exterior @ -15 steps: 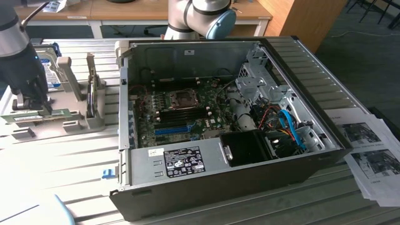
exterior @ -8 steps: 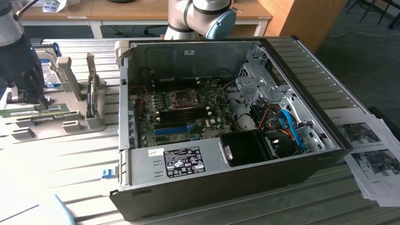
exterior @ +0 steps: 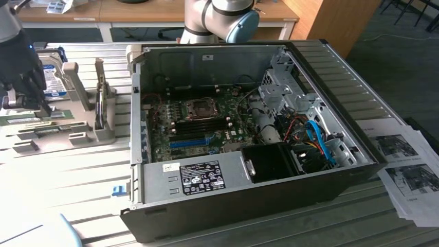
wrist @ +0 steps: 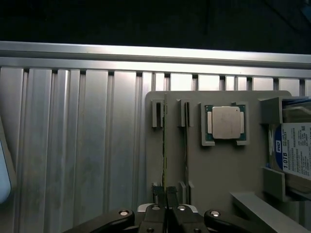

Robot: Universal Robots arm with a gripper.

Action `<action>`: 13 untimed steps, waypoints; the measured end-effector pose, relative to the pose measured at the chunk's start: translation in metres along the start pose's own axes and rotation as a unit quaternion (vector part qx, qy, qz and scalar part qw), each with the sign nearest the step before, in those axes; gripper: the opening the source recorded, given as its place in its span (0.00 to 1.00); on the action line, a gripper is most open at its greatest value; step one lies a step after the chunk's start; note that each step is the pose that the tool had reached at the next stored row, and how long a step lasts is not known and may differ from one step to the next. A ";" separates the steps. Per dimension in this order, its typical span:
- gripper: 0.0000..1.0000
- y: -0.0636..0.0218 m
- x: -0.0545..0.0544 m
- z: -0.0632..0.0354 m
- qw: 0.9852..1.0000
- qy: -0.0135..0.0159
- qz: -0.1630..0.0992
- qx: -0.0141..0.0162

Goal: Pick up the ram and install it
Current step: 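Pick up the ram and move it above insertion slot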

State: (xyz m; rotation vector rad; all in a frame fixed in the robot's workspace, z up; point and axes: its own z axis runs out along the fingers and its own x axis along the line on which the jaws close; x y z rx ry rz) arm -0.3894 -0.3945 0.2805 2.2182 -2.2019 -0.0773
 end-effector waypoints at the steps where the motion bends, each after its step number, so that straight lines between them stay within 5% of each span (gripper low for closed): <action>1: 0.11 0.0001 0.000 -0.0014 1.000 0.000 0.000 0.000; 13: 0.11 0.0009 -0.001 -0.0241 1.000 0.000 0.000 0.000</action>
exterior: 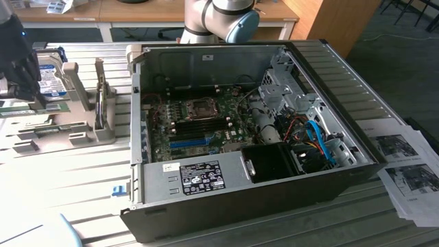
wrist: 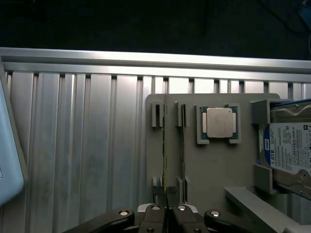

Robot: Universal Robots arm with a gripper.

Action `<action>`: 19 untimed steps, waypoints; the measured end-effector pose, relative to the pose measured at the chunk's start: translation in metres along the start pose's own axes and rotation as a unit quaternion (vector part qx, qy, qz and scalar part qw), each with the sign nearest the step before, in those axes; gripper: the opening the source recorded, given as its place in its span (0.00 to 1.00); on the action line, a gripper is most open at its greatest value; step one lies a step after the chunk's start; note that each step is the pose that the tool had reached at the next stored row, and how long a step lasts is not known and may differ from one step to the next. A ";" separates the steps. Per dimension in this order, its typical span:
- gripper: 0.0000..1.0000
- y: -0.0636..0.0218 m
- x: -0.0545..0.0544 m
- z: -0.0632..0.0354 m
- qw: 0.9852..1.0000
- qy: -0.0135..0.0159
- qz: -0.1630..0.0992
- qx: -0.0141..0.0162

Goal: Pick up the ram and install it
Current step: 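Pick up the ram and move it above insertion slot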

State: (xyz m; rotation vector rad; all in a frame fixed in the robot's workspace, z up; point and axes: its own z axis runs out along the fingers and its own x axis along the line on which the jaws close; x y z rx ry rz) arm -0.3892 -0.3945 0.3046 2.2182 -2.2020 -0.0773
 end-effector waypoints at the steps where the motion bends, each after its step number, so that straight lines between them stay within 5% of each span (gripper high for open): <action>1: 0.11 0.0001 0.000 -0.0018 1.000 0.000 0.000 0.000; 19: 0.11 0.0019 -0.001 -0.0436 1.000 0.000 0.000 0.000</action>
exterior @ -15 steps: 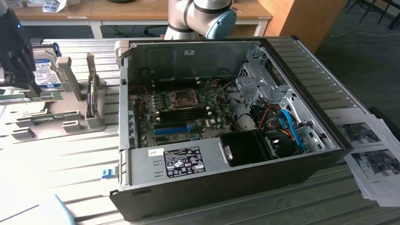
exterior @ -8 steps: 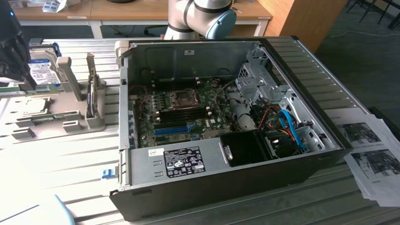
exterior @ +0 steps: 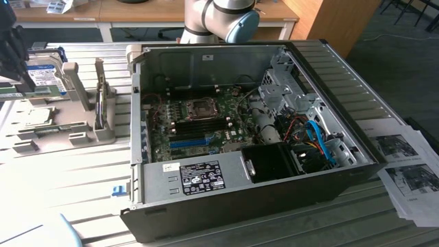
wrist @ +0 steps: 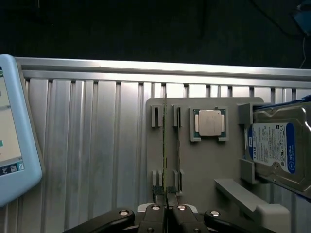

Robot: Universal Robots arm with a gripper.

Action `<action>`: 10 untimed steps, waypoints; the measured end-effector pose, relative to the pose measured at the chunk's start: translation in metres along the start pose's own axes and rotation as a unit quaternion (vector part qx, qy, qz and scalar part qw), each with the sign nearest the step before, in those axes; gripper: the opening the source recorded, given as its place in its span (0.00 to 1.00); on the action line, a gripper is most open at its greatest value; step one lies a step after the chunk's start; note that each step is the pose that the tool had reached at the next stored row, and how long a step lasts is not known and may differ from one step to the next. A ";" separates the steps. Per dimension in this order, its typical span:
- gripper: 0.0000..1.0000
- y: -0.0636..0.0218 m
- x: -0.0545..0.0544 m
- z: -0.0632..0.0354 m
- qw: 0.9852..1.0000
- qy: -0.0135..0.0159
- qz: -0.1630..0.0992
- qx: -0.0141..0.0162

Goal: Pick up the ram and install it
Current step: 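Pick up the ram and move it above insertion slot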

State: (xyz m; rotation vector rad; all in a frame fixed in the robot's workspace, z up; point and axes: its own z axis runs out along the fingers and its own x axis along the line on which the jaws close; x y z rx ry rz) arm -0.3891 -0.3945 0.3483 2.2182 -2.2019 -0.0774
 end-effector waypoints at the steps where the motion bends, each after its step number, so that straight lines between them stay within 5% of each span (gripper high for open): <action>1: 0.11 0.0001 0.000 -0.0020 1.000 0.000 0.000 0.000; 10: 0.11 0.0011 -0.001 -0.0233 1.000 0.000 0.000 0.000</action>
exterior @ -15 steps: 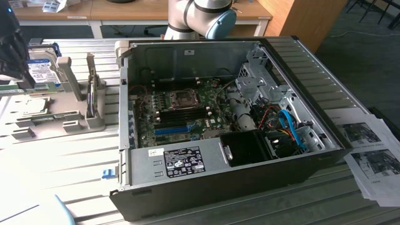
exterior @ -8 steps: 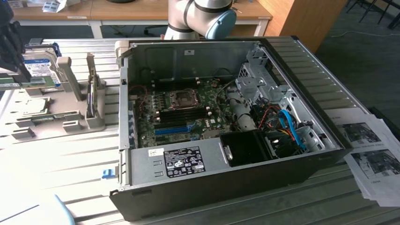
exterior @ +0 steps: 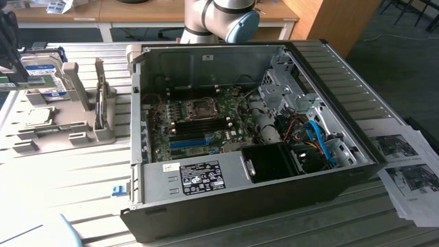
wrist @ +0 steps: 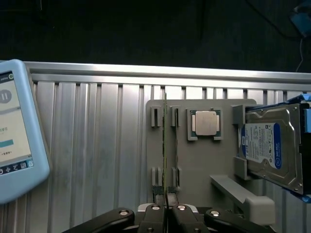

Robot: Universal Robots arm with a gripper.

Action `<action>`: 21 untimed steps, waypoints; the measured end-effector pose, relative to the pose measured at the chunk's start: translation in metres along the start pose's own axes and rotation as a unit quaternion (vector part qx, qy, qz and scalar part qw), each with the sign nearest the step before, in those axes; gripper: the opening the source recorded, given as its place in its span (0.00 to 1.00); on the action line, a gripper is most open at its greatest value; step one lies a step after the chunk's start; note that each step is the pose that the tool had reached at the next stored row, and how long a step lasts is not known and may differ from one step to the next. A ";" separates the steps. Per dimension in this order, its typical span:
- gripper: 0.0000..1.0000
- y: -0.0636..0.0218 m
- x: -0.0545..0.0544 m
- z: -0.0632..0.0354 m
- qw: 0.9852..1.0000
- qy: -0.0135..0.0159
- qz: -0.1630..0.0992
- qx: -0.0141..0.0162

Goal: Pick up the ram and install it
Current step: 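Pick up the ram and move it above insertion slot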

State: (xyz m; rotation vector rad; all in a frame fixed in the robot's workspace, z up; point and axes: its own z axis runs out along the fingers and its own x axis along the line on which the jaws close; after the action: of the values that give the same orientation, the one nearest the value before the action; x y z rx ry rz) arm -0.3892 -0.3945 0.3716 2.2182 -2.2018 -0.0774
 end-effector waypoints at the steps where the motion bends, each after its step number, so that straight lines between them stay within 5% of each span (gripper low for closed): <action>1: 0.11 0.0001 0.000 -0.0019 1.000 0.000 0.000 0.000; 13: 0.11 0.0000 0.000 -0.0080 1.000 0.000 0.000 0.000; 21: 0.11 -0.0073 0.000 -0.0083 1.000 0.000 0.000 0.000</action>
State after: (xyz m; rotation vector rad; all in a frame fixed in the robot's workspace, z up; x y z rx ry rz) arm -0.3815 -0.3945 0.3796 2.2183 -2.2019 -0.0774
